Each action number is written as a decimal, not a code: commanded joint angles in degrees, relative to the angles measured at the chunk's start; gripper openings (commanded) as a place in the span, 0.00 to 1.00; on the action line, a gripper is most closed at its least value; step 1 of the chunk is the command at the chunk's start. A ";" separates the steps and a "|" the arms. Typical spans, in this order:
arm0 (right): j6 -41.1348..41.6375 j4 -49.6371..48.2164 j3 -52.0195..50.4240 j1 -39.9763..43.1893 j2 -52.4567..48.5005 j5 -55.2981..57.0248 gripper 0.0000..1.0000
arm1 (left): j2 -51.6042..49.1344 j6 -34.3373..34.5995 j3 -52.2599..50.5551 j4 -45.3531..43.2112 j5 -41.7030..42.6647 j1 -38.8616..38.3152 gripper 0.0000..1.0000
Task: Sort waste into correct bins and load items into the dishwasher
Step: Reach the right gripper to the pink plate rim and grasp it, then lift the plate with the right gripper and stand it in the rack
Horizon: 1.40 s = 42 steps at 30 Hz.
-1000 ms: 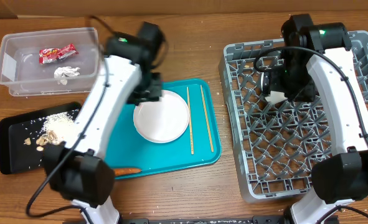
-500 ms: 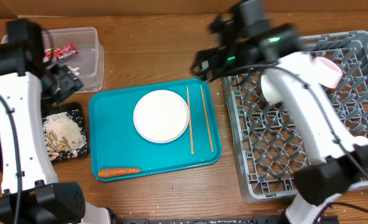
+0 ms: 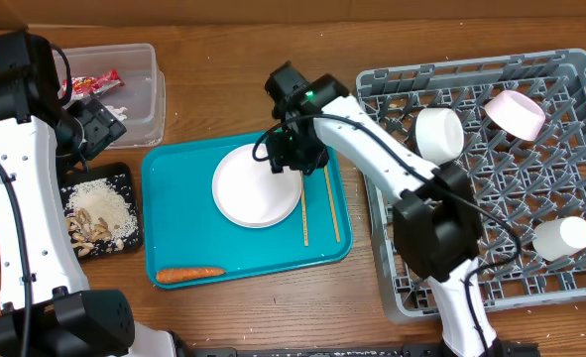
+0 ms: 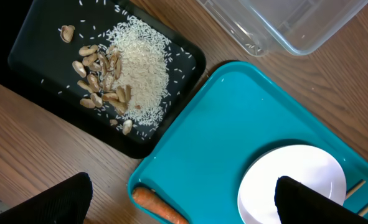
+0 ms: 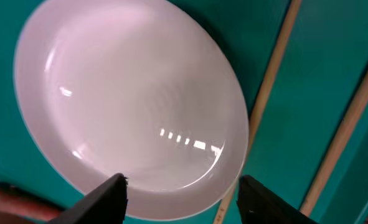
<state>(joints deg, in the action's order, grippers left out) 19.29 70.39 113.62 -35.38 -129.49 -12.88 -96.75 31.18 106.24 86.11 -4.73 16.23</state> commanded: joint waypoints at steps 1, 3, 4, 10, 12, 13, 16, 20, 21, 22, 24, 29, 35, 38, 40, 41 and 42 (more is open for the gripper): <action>1.99 0.15 0.70 -0.20 -2.84 0.94 0.59 | 0.85 -0.79 1.01 -0.35 0.31 0.15 0.95; 1.99 0.11 0.24 -0.20 -3.80 1.66 0.59 | 0.85 -0.79 1.01 -0.35 0.33 0.13 0.95; 2.01 0.15 -0.11 -0.20 -4.04 2.43 0.58 | 0.85 -0.76 0.96 -0.35 0.42 0.13 0.95; 1.99 -0.79 -3.02 -0.20 -4.20 3.26 0.54 | 0.85 -0.79 0.85 -0.42 0.55 0.13 0.95; 1.99 -1.40 -4.09 -0.20 -4.20 3.26 0.54 | 0.85 -0.79 0.83 -0.35 0.57 0.13 0.95; 1.99 -1.75 -4.59 -0.20 -4.20 3.23 0.51 | 0.85 -0.76 0.83 -0.22 0.57 0.13 0.95; 1.99 -2.23 -6.14 -0.24 -4.20 2.91 0.44 | 0.85 -0.76 0.83 -0.07 0.83 0.11 0.95; 1.97 -2.23 -6.23 -0.24 -4.20 3.04 0.23 | 0.85 -0.76 0.83 -0.02 1.40 0.09 0.95; 1.99 -2.21 -6.19 -0.17 -4.20 3.02 0.18 | 0.85 -0.76 0.83 -0.02 1.38 0.09 0.95; 1.99 -2.19 -6.14 -0.02 -4.17 3.04 0.16 | 0.85 -0.76 0.83 0.00 1.38 0.09 0.95; 2.01 -1.44 -5.62 0.46 -4.13 3.89 0.10 | 0.85 -0.76 0.83 0.02 1.40 0.09 0.95; 1.97 2.51 -1.77 2.34 -4.07 7.28 0.04 | 0.85 -0.90 0.83 0.04 1.38 0.09 0.96; 1.75 6.99 4.76 5.51 -2.51 8.22 0.04 | 0.85 -1.42 0.83 0.00 1.29 0.09 0.96; 1.33 8.61 7.85 7.54 0.22 10.62 0.04 | 0.85 -1.62 0.83 0.00 1.14 0.09 0.95; 1.36 9.97 10.10 10.16 4.72 16.55 0.04 | 0.85 -2.16 0.83 0.02 1.14 0.09 0.96; 1.36 10.19 10.38 11.02 6.49 18.97 0.04 | 0.85 -2.29 0.83 0.02 1.16 0.09 0.95; 1.40 10.32 10.43 11.87 8.31 21.55 0.04 | 0.85 -2.29 0.83 0.02 1.14 0.09 0.96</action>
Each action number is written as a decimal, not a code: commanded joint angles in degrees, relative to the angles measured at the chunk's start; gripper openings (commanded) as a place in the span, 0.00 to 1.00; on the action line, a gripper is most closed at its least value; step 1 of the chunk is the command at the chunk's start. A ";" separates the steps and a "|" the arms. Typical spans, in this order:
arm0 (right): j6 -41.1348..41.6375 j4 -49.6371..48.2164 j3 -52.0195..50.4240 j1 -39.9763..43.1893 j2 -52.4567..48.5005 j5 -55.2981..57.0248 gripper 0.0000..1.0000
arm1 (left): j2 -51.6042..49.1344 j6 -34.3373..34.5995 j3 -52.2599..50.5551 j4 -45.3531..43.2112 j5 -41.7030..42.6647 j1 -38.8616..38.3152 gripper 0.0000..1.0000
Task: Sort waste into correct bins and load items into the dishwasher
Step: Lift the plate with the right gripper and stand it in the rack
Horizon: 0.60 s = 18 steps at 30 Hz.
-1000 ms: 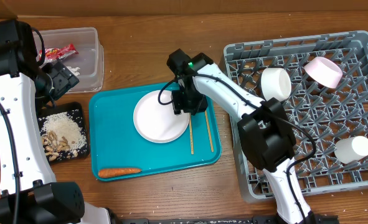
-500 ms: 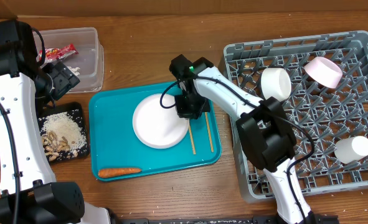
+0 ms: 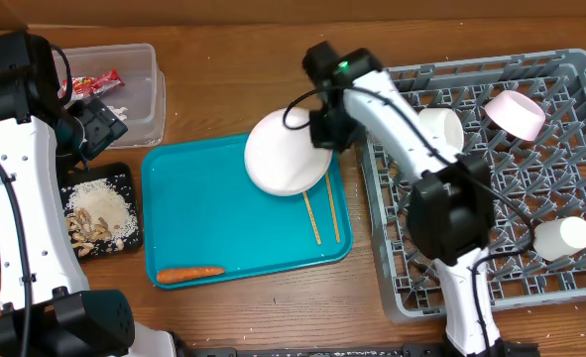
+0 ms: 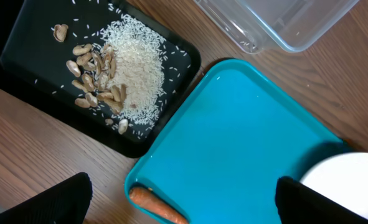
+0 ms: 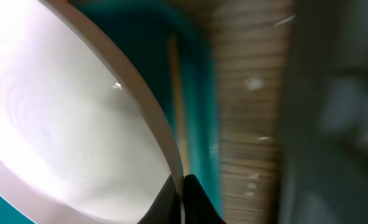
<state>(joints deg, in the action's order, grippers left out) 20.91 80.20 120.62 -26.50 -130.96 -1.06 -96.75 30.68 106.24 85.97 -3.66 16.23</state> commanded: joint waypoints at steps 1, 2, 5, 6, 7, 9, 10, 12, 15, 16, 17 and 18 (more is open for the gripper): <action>-0.20 0.57 3.43 3.98 11.98 13.07 0.04 | 0.85 -1.79 0.83 0.13 0.09 0.09 0.96; -0.02 0.61 3.43 4.72 13.75 16.00 0.04 | 0.85 -1.79 0.83 0.11 0.09 0.09 0.96; -0.02 0.50 3.43 6.82 18.91 26.49 0.04 | 0.85 -1.79 0.83 -0.26 0.09 0.09 0.96; -0.02 0.50 3.43 7.41 20.35 29.97 0.04 | 0.85 -1.79 0.83 -0.42 0.09 0.09 0.96; -0.02 0.52 3.43 8.07 21.73 33.81 0.04 | 0.85 -1.79 0.83 -0.55 0.11 0.09 0.96; 0.11 0.74 3.43 9.25 23.67 40.48 0.04 | 0.85 -1.77 0.83 -0.72 0.11 0.09 0.96; 0.46 0.98 3.43 9.86 24.37 44.06 0.04 | 0.85 -1.77 0.83 -0.76 0.11 0.09 0.96; 1.57 1.90 3.43 10.99 24.94 50.75 0.04 | 0.85 -1.77 0.83 -0.81 0.11 0.09 0.96; 8.63 4.81 2.93 12.50 24.81 61.61 0.04 | 0.85 -1.75 0.83 -0.87 0.11 0.09 0.96; 12.02 5.77 2.14 13.14 24.81 65.05 0.04 | 0.85 -1.77 0.83 -0.87 0.11 0.09 0.96; 13.62 6.16 1.40 13.62 24.81 66.58 0.04 | 0.85 -1.75 0.83 -0.87 0.11 0.09 0.96; 14.78 6.43 0.37 14.19 24.81 67.67 0.04 | 0.85 -1.77 0.83 -0.85 0.13 0.09 0.96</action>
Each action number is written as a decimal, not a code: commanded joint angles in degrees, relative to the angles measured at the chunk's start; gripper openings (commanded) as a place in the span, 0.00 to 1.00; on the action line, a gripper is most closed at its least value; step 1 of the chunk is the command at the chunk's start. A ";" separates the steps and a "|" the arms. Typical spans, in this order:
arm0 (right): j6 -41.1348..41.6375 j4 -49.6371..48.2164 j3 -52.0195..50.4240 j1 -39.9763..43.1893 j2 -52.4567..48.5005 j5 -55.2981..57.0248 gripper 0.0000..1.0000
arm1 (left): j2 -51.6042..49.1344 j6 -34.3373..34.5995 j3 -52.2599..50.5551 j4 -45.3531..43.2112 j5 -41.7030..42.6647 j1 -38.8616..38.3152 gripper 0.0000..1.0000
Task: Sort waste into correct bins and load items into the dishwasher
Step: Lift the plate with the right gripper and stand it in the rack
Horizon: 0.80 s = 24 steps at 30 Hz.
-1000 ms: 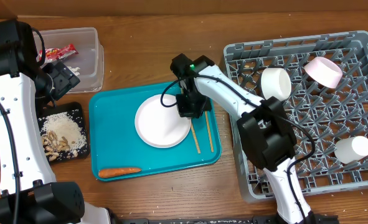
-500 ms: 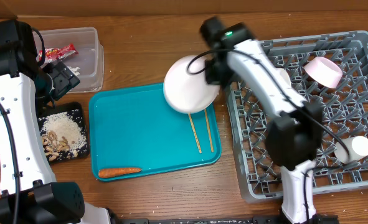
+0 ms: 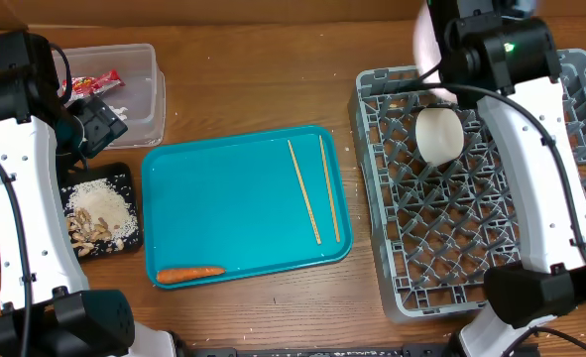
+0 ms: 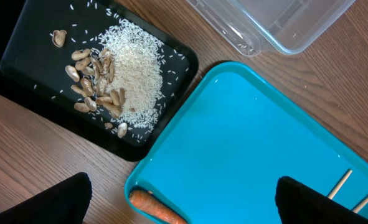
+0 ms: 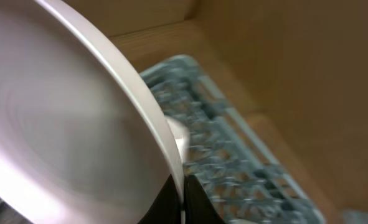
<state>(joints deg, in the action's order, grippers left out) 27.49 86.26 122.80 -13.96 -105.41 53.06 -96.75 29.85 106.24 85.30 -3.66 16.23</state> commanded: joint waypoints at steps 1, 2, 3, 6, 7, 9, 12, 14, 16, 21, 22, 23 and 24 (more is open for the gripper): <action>8.85 0.50 -2.89 2.19 -0.74 14.14 0.04 | 0.85 -0.94 0.83 -0.13 0.11 0.09 0.96; 9.03 0.42 -4.61 3.10 -0.74 14.36 0.04 | 0.85 -0.94 0.83 -0.09 0.11 0.09 0.96; 9.88 0.44 -5.81 3.61 -0.74 14.43 0.04 | 0.85 -0.94 0.83 -0.07 0.11 0.09 0.96; 11.93 0.22 -11.08 5.75 -0.74 14.86 0.04 | 0.85 -0.96 0.83 -0.04 0.11 0.09 0.96; 12.02 -0.35 -13.14 6.45 -0.74 15.10 0.04 | 0.85 -0.94 0.83 -0.02 0.11 0.09 0.96; 12.02 -1.77 -16.81 7.43 -0.74 14.91 0.04 | 0.85 -0.94 0.83 0.00 0.13 0.09 0.96; 12.13 -3.74 -21.75 7.76 -0.74 13.42 0.04 | 0.85 -0.92 0.83 -0.11 0.13 0.09 0.96; 13.46 -4.15 -24.44 7.61 -0.74 11.52 0.04 | 0.85 -0.92 0.83 -0.17 0.11 0.09 0.96; 14.84 -4.13 -26.18 7.17 -0.74 9.27 0.04 | 0.85 -0.94 0.83 -0.28 0.11 0.09 0.96; 16.28 -4.59 -28.94 6.45 -0.74 3.54 0.04 | 0.85 -0.94 0.83 -0.52 0.11 0.09 0.96; 16.26 -4.55 -29.00 6.45 -0.74 2.51 0.04 | 0.85 -0.94 0.83 -0.57 0.11 0.09 0.96; 16.26 -4.55 -29.00 6.45 -0.74 1.33 0.04 | 0.85 -0.94 0.83 -0.59 0.11 0.09 0.96; 16.24 -4.52 -29.00 6.45 -0.72 -0.04 0.04 | 0.85 -0.94 0.83 -0.61 0.11 0.09 0.96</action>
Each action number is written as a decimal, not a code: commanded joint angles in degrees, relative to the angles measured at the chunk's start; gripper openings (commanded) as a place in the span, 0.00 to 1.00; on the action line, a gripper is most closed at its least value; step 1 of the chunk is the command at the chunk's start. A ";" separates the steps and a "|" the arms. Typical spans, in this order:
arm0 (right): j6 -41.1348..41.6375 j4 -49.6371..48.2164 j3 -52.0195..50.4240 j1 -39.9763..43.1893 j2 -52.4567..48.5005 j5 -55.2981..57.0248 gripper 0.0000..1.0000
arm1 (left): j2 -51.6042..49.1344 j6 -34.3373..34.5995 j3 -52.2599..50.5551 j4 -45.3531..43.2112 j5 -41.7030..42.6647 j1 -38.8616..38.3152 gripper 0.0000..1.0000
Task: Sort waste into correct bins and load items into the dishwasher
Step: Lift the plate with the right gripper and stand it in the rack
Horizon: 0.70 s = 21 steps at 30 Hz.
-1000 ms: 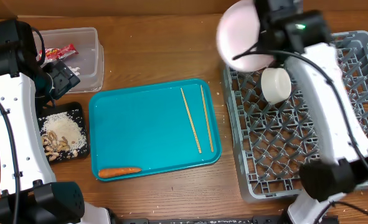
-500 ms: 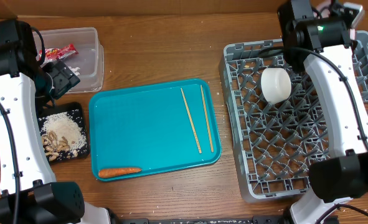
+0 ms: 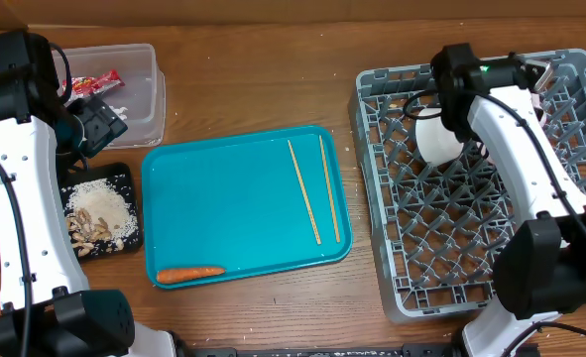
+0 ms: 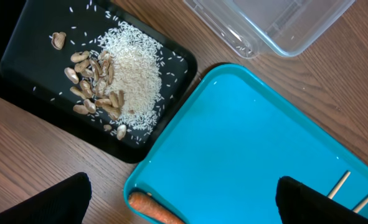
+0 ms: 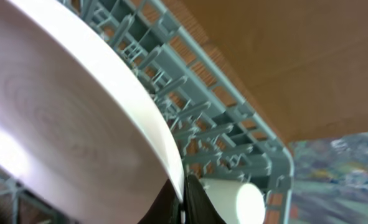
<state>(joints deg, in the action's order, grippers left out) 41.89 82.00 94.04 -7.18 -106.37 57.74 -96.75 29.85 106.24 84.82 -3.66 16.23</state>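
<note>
My right gripper (image 5: 182,190) is shut on the rim of the white plate (image 5: 65,124). It holds the plate on edge over the back of the grey dish rack (image 3: 491,248). In the overhead view the right gripper (image 3: 449,71) is at the rack's far left part and the arm hides the plate. A white cup (image 3: 436,139) lies in the rack just beside it. My left gripper (image 4: 184,208) is open and holds nothing. It hangs above the left edge of the teal tray (image 3: 243,213), where a carrot (image 3: 188,272) and two chopsticks (image 3: 312,193) lie.
A black tray (image 3: 74,238) with rice and nut shells sits left of the teal tray. A clear bin (image 3: 139,94) holding a red wrapper stands at the back left. Another white cup (image 5: 233,199) lies in the rack near its corner.
My right gripper, still shut on the plate, has come down from high above the rack's far left corner to just over the rack's back part. The left arm has not moved.
My right gripper was open over the white plate on the teal tray. Then it was shut on the plate's rim, holding it tilted at the tray's far right corner. Then the plate was high over the rack's back edge, and now it is low over the rack.
</note>
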 commanded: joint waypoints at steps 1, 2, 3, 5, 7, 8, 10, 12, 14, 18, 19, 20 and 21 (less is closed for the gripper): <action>1.84 -0.24 -0.24 -0.39 0.24 -6.08 0.04 | 0.85 -0.96 0.83 -0.20 0.11 0.09 0.96; 1.84 -0.26 -0.22 -0.55 0.24 -7.37 0.05 | 0.85 -0.94 0.83 -0.26 0.11 0.09 0.96; 1.84 -0.28 -0.22 -0.68 0.24 -8.61 0.06 | 0.85 -0.94 0.83 -0.28 0.11 0.09 0.96; 1.86 -0.37 0.02 -1.20 0.48 -11.15 0.07 | 0.85 -0.94 0.83 -0.39 0.11 0.09 0.97; 1.86 -0.74 0.94 -2.34 1.03 -13.16 0.09 | 0.85 -0.94 0.83 -0.50 0.11 0.09 0.96; 1.81 -0.92 1.46 -2.97 1.40 -14.01 0.10 | 0.85 -0.94 0.83 -0.57 0.11 0.09 0.96; 0.55 -1.38 2.75 -4.74 2.14 -15.87 0.11 | 0.85 -0.94 0.83 -0.66 0.11 0.09 0.96; -0.55 -1.49 3.54 -6.38 2.80 -17.03 0.20 | 0.85 -0.94 0.83 -0.68 0.11 0.09 0.97; -0.50 -1.38 3.65 -7.76 3.72 -17.42 0.51 | 0.85 -0.94 0.83 -0.63 0.11 0.09 0.97; -0.52 -2.32 4.15 -9.70 6.38 -19.26 0.89 | 0.85 -1.16 0.83 -0.61 0.11 0.09 0.97; -0.83 -2.71 4.76 -9.97 7.19 -20.81 0.93 | 0.85 -1.16 0.83 -0.61 0.11 0.09 0.97; -2.84 -3.50 5.57 -10.16 8.11 -23.50 0.95 | 0.85 -1.14 0.83 -0.63 0.13 0.09 0.97; -5.27 -4.37 6.25 -10.34 8.81 -26.53 0.95 | 0.85 -1.14 0.83 -0.63 0.13 0.09 0.97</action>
<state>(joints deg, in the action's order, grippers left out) 40.58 79.24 96.31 -17.10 -102.24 38.06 -96.75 29.80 106.24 84.23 -3.66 16.23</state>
